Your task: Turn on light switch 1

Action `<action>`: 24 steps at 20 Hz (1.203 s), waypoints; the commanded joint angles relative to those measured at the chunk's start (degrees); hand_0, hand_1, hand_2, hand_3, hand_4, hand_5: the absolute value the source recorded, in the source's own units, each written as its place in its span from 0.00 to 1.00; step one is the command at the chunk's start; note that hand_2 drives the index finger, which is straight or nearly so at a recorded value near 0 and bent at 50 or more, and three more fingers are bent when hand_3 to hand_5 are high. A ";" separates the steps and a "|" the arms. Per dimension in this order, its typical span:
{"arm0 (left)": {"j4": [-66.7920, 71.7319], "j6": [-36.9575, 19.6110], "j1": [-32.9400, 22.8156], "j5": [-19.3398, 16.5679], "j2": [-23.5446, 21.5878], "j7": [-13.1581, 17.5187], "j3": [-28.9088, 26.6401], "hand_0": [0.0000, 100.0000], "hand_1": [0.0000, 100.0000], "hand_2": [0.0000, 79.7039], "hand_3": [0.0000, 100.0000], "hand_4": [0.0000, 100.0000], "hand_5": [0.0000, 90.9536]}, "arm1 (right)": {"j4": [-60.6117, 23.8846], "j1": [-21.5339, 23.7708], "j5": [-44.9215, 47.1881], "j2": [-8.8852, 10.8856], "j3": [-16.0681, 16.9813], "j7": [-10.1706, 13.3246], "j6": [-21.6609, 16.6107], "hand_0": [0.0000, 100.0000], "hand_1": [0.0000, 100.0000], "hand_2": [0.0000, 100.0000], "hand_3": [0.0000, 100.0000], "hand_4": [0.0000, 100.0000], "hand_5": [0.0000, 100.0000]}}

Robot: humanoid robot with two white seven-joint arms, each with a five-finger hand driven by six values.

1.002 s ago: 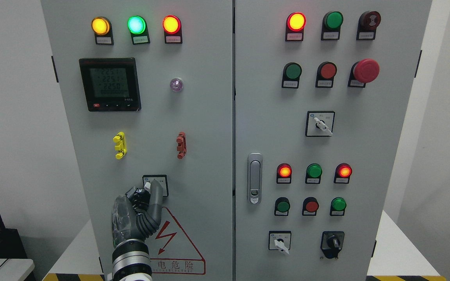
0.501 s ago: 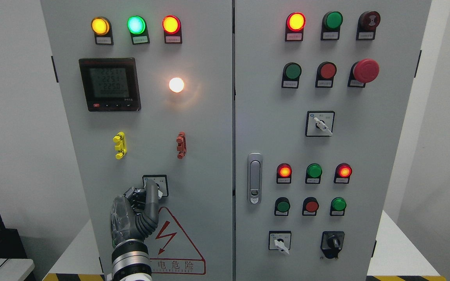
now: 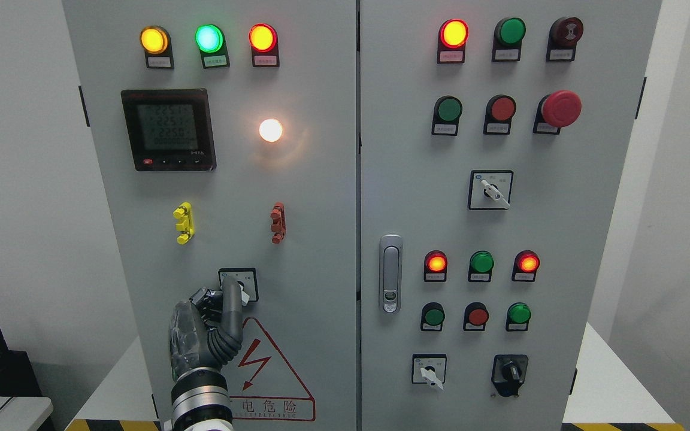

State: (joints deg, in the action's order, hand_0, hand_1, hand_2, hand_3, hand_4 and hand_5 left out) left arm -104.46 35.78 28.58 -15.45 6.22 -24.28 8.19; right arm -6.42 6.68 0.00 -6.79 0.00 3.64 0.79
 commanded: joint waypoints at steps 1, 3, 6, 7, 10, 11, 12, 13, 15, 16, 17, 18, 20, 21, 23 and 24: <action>0.05 -0.19 -0.01 0.07 0.02 0.11 -0.02 0.56 0.24 0.81 0.78 0.79 0.79 | 0.00 0.00 1.41 0.02 -0.97 0.05 0.00 0.12 0.39 0.00 0.00 0.00 0.00; 0.05 -0.19 0.07 0.16 0.02 0.11 -0.02 0.54 0.23 0.81 0.78 0.79 0.79 | 0.00 0.00 1.41 -0.07 -0.97 0.05 0.00 0.12 0.39 0.00 0.00 0.00 0.00; -0.04 -0.19 -0.01 0.60 0.02 0.19 -0.02 0.51 0.22 0.81 0.78 0.79 0.79 | 0.00 0.00 1.41 0.02 -0.97 0.05 0.00 0.12 0.39 0.00 0.00 0.00 0.00; -0.04 -0.19 0.07 0.60 0.02 0.19 -0.02 0.51 0.22 0.81 0.78 0.79 0.79 | 0.00 0.00 1.41 0.02 -0.97 0.05 0.00 0.12 0.39 0.00 0.00 0.00 0.00; -0.04 -0.19 -0.01 0.60 0.02 0.11 -0.02 0.48 0.22 0.81 0.78 0.79 0.79 | 0.00 0.00 1.41 0.02 -0.97 0.05 0.00 0.12 0.39 0.00 0.00 0.00 0.00; -0.04 -0.19 -0.01 0.60 0.02 0.11 -0.02 0.47 0.21 0.81 0.78 0.79 0.79 | 0.00 0.00 1.41 0.02 -0.97 0.05 0.00 0.12 0.39 0.00 0.00 0.00 0.00; -0.12 -0.19 -0.01 0.60 0.02 0.11 -0.02 0.47 0.21 0.81 0.78 0.79 0.79 | 0.00 0.00 1.41 -0.07 -0.97 0.05 0.00 0.12 0.39 0.00 0.00 0.00 0.00; -0.21 -0.19 -0.01 0.60 0.02 0.02 -0.02 0.46 0.21 0.81 0.78 0.79 0.79 | 0.00 0.00 1.41 0.02 -0.97 0.05 0.00 0.12 0.39 0.00 0.00 0.00 0.00; -0.21 -0.19 -0.01 0.60 0.02 -0.07 -0.02 0.45 0.20 0.81 0.78 0.79 0.79 | 0.00 0.00 1.41 0.02 -0.97 0.05 0.00 0.12 0.39 0.00 0.00 0.00 0.00; -0.21 -0.19 -0.01 0.60 0.02 -0.07 -0.02 0.45 0.21 0.81 0.78 0.80 0.78 | 0.00 0.00 1.41 -0.07 -0.97 0.05 0.00 0.12 0.39 0.00 0.00 0.00 0.00; -0.30 -0.19 -0.01 0.60 0.02 -0.07 -0.02 0.44 0.21 0.81 0.78 0.80 0.78 | 0.00 0.00 1.41 0.02 -0.97 0.05 0.00 0.12 0.39 0.00 0.00 0.00 0.00; -0.39 -0.19 -0.01 0.60 0.02 -0.07 -0.02 0.44 0.21 0.81 0.78 0.80 0.78 | 0.00 0.00 1.41 -0.07 -0.97 0.05 0.00 0.12 0.39 0.00 0.00 0.00 0.00; -0.39 -0.19 -0.01 0.60 0.11 -0.16 -0.02 0.43 0.21 0.81 0.78 0.80 0.78 | 0.00 0.00 1.41 0.02 -0.97 0.05 0.00 0.12 0.39 0.00 0.00 0.00 0.00; -0.48 -0.19 -0.10 0.60 0.11 -0.16 -0.02 0.43 0.21 0.81 0.78 0.80 0.78 | 0.00 0.00 1.41 -0.07 -0.97 0.05 0.00 0.12 0.39 0.00 0.00 0.00 0.00; -0.48 -0.19 -0.10 0.60 0.11 -0.16 -0.02 0.43 0.21 0.81 0.78 0.80 0.78 | 0.00 0.00 1.41 0.02 -0.97 0.05 0.00 0.12 0.39 0.00 0.00 0.00 0.00; -0.48 -0.19 -0.19 0.60 0.11 -0.16 -0.02 0.42 0.21 0.81 0.78 0.80 0.78 | 0.00 0.00 1.41 0.02 -0.97 0.05 0.00 0.12 0.39 0.00 0.00 0.00 0.00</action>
State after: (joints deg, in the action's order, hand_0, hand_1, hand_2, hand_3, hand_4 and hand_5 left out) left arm -104.70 35.61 28.53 -14.87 6.26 -24.24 8.18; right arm -6.42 6.68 0.00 -6.79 0.00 3.41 0.79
